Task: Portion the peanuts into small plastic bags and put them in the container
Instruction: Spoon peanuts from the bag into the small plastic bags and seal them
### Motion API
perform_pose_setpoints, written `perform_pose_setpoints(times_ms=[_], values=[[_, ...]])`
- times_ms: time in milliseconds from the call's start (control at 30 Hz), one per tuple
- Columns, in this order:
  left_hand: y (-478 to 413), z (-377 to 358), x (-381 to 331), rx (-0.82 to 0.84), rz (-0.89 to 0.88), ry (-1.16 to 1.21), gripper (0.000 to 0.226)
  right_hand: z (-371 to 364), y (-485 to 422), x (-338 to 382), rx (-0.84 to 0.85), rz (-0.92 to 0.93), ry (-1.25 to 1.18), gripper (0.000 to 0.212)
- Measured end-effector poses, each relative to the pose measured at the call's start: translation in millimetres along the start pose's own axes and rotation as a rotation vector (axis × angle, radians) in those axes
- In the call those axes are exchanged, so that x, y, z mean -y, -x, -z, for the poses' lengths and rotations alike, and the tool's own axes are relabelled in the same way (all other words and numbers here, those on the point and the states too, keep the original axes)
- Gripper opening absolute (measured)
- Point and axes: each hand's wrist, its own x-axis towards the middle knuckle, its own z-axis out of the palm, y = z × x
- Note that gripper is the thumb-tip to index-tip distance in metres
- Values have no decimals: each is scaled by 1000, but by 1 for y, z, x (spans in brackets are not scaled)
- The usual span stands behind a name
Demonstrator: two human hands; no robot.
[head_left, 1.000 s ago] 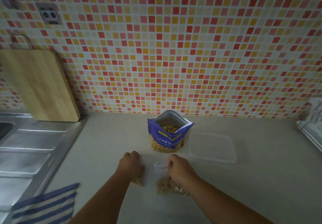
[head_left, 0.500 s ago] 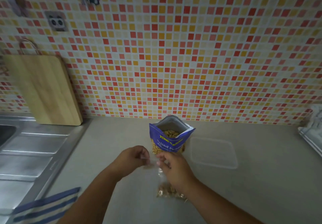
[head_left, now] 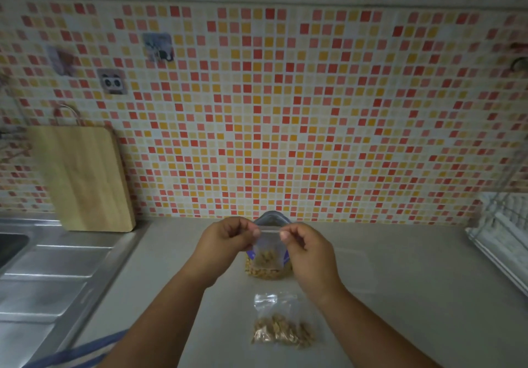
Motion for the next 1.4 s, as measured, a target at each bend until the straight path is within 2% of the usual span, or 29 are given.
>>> perform_pose_setpoints(times_ms=[33,133,233,400,700,800,933,1100,1300,1400], values=[[-1,-2,-3,-14,-20,-22,7,3,-1,1,-15,21,24,6],[-2,-8,-10,-16,-101,-148,10,11,-5,7,-32,158,185,17],[1,-16,-18,-17,-166,-214,11,17,-8,17,1,252,324,7],[2,-19,-25,-41,-210,-248,14,20,-12,24,12,339,425,11],[7,-22,-31,-74,-272,-284,15,22,-14,21,42,422,525,19],[6,-19,-29,-91,-255,-281,17,23,-16,13,47,418,544,31],[5,-14,-20,-112,-236,-293,19,25,-16,0,32,398,556,14],[8,-13,-4,-109,-149,-246,16,25,-10,-2,178,263,505,14],[17,-15,46,3,109,-138,17,9,2,-27,508,-129,293,18],[21,-19,81,19,239,-137,18,-15,11,-57,579,-309,231,21]])
